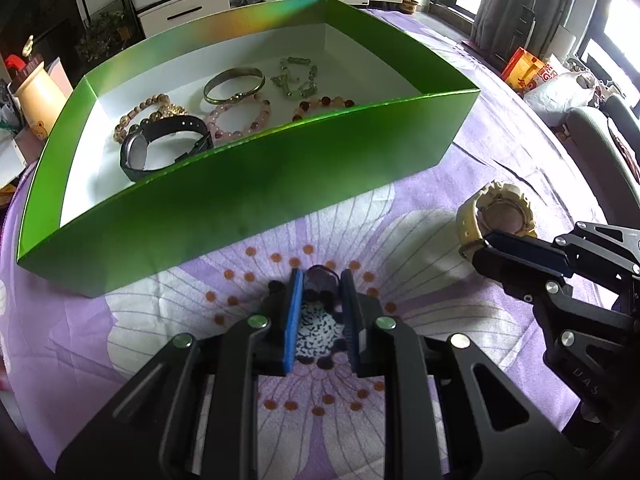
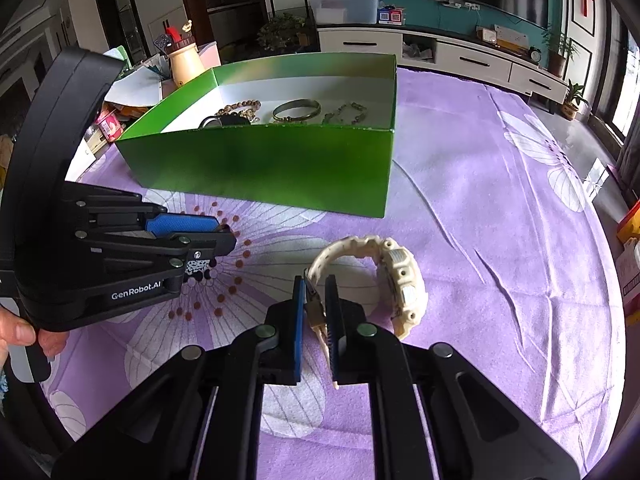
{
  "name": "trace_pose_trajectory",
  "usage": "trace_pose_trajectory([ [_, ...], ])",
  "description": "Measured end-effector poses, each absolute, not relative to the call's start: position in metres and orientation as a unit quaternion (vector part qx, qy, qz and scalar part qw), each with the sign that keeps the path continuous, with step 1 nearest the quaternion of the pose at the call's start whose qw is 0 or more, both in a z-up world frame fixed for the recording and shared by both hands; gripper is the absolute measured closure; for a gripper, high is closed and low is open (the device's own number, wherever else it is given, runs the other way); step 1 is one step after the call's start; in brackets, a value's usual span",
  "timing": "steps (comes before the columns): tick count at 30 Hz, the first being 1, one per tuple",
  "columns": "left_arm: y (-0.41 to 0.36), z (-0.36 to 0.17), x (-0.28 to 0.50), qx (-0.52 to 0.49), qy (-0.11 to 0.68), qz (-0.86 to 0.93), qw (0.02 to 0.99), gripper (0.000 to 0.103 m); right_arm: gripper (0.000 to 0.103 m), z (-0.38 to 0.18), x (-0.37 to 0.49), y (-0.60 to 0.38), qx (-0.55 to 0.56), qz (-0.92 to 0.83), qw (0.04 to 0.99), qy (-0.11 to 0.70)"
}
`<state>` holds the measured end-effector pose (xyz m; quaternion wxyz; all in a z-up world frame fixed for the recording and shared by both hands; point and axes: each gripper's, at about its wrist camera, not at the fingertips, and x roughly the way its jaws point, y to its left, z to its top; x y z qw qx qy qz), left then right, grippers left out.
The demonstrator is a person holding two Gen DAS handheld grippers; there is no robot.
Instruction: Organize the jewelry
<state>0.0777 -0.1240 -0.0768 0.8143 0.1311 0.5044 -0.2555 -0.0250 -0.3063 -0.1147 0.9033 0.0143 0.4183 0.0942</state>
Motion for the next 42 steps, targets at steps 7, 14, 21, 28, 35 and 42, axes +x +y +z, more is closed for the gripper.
trace_pose_trajectory([
  [7,-0.114,-0.069,0.072,0.124,0.507,-0.245,0.817,0.084,0.094,-0.104,-0.028,-0.305,0.022,0.092,0.906,0.412],
  [14,-0.102,-0.051,0.062,0.120,0.493,-0.238,0.828,0.084,0.094,-0.092,-0.035,-0.302,0.034,0.097,0.909,0.404],
  [21,-0.090,-0.038,0.054,0.114,0.486,-0.234,0.834,0.084,0.094,-0.082,-0.042,-0.295,0.047,0.103,0.911,0.396],
  [28,-0.077,-0.029,0.047,0.103,0.486,-0.232,0.836,0.084,0.094,-0.064,-0.053,-0.288,0.050,0.108,0.917,0.380],
  [35,-0.067,-0.025,0.042,0.096,0.488,-0.230,0.836,0.084,0.094,-0.054,-0.061,-0.282,0.049,0.107,0.920,0.373],
  [42,-0.057,-0.028,0.041,0.094,0.496,-0.228,0.833,0.084,0.094,-0.053,-0.066,-0.278,0.051,0.109,0.920,0.373],
])
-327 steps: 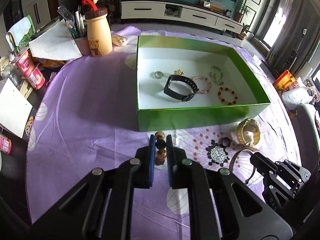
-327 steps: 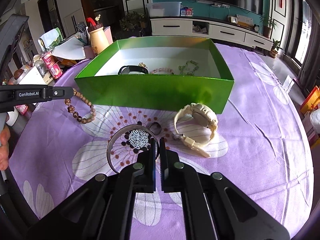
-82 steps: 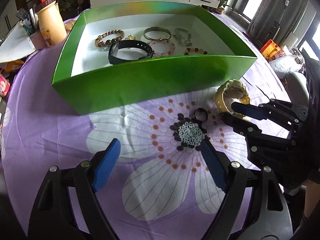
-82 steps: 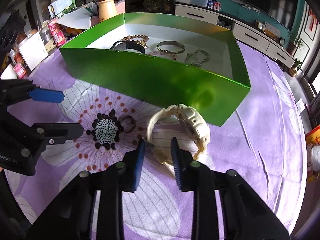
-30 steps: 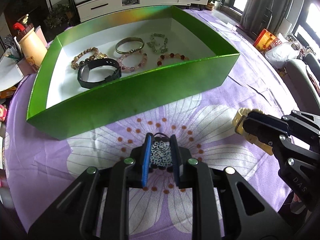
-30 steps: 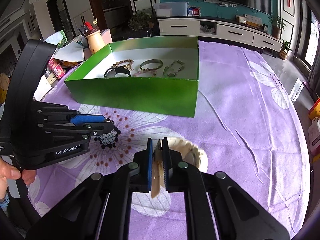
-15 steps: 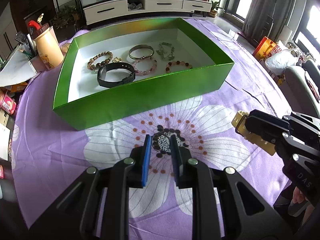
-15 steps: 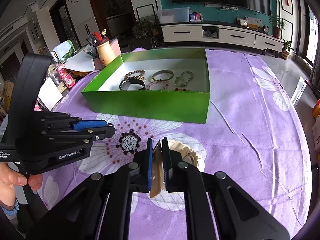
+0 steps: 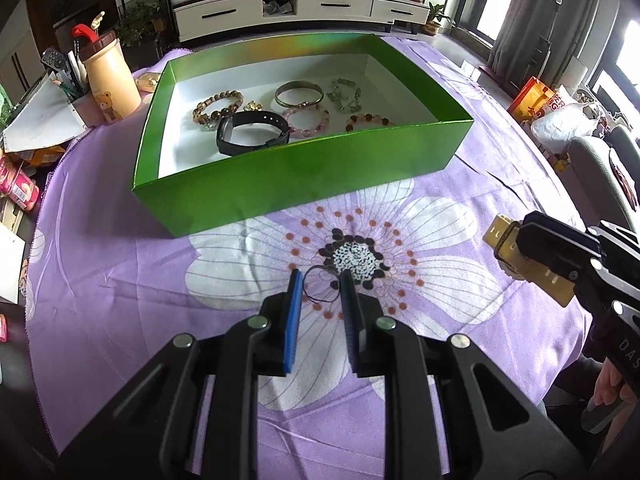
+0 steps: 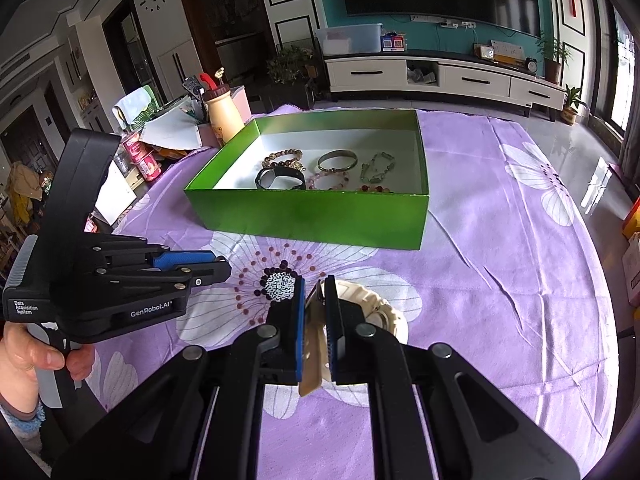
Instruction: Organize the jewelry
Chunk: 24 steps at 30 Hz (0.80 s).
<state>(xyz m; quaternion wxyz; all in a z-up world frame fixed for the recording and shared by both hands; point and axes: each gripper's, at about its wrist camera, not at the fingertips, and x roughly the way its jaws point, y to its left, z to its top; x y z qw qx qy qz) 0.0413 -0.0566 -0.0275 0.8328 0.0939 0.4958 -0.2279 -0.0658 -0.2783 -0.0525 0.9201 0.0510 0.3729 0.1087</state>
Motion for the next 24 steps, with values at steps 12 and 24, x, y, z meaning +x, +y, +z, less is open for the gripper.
trace_pose_trajectory([
  [12,-0.044,-0.025,0.056,0.084,0.505,-0.208,0.833,0.084,0.094,-0.055,-0.065,-0.278,0.060,0.124,0.918,0.371],
  [24,-0.049,-0.020,0.072,0.061,0.512,-0.193,0.835,0.084,0.094,-0.055,-0.058,-0.290,0.070,0.143,0.919,0.360],
])
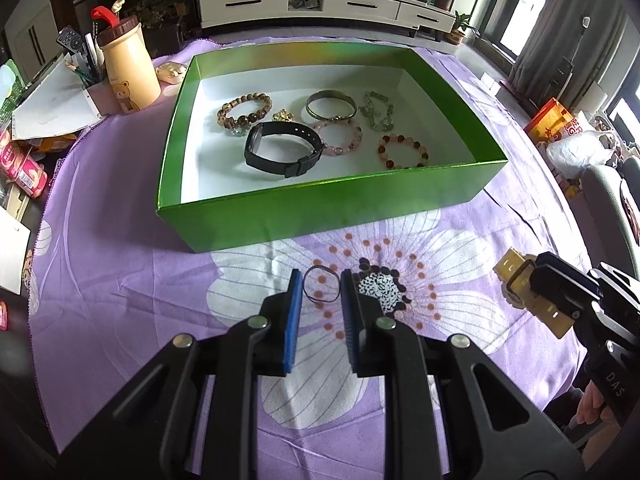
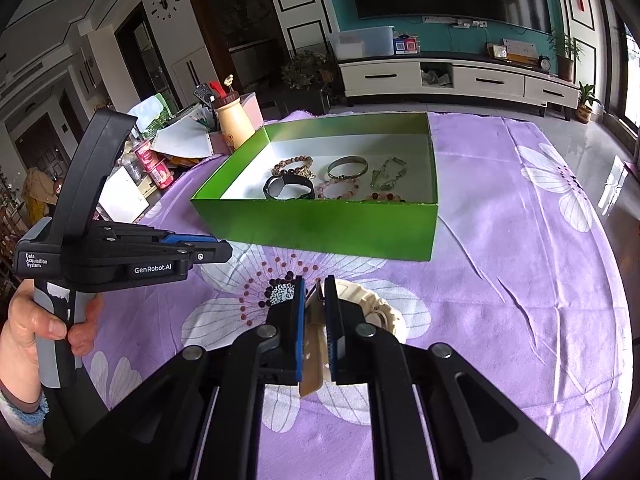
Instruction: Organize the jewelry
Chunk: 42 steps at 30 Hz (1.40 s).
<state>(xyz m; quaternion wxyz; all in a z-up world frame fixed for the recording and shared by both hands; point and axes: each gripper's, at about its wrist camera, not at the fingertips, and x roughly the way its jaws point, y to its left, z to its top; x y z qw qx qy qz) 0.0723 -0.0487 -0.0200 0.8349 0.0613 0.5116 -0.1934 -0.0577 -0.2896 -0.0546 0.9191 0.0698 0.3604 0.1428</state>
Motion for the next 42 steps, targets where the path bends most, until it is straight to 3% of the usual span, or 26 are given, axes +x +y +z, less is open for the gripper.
trace_pose_trajectory([
  [35,-0.002,-0.009,0.081,0.031,0.517,-0.193,0.833,0.084,0.094,-0.042,-0.051,-0.255,0.044,0.138,0.918,0.370],
  [37,0.000,-0.005,0.084,0.033,0.514,-0.191,0.836,0.084,0.102,-0.039,-0.048,-0.254,0.044,0.137,0.919,0.367],
  [42,0.000,0.004,0.094,0.038,0.507,-0.192,0.840,0.084,0.102,-0.025,-0.041,-0.253,0.042,0.136,0.924,0.354],
])
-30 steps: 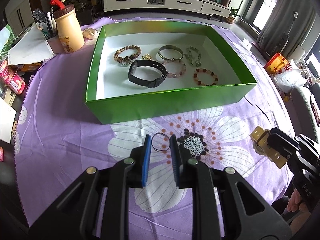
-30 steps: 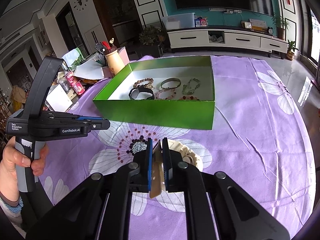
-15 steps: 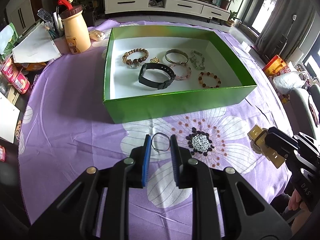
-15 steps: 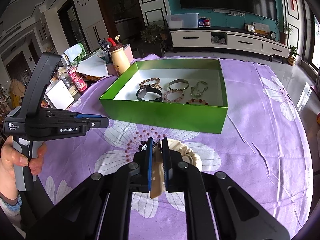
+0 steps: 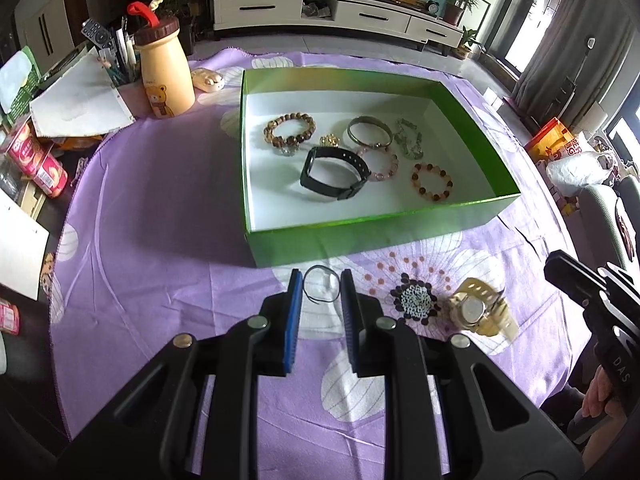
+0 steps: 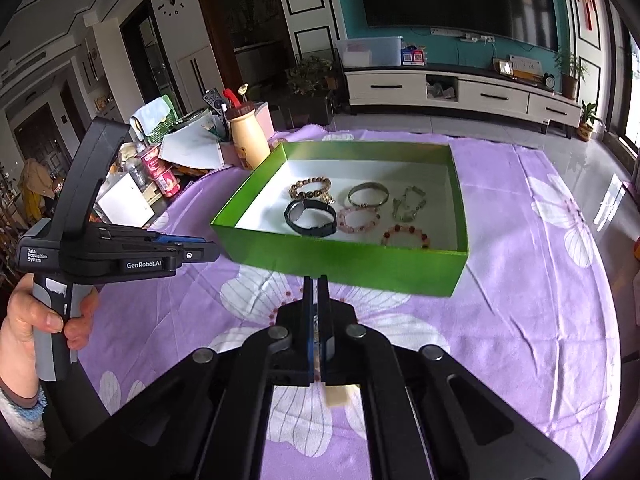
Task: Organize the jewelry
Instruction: 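Carry the pendant and cream watch over the green box with both tools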
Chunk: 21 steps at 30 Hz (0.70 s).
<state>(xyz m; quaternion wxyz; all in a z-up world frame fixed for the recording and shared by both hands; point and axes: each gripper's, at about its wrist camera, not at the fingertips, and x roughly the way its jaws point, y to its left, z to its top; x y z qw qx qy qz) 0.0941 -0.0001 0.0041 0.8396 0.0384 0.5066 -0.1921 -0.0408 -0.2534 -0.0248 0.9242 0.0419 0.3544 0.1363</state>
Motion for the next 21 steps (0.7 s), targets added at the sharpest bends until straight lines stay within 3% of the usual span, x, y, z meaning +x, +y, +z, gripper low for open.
trace_pose_trajectory([
  [5,-0.004,0.000,0.097,0.034,0.513,-0.200,0.834,0.084,0.101,-0.046,-0.026,-0.254,0.044,0.140,0.900,0.411],
  [12,-0.014,-0.013,0.093,0.041,0.522,-0.215,0.825,0.084,0.056,-0.080,-0.026,-0.277,0.073,0.107,0.882,0.453],
  [17,-0.018,-0.017,0.091,0.044,0.526,-0.218,0.821,0.084,0.056,-0.094,-0.020,-0.273,0.063,0.110,0.875,0.468],
  [19,-0.020,-0.019,0.090,0.049,0.528,-0.217,0.819,0.084,0.081,-0.097,-0.017,-0.264,0.049,0.118,0.874,0.469],
  [21,-0.021,-0.021,0.090,0.052,0.532,-0.216,0.817,0.084,0.081,-0.096,-0.017,-0.258,0.034,0.120,0.876,0.467],
])
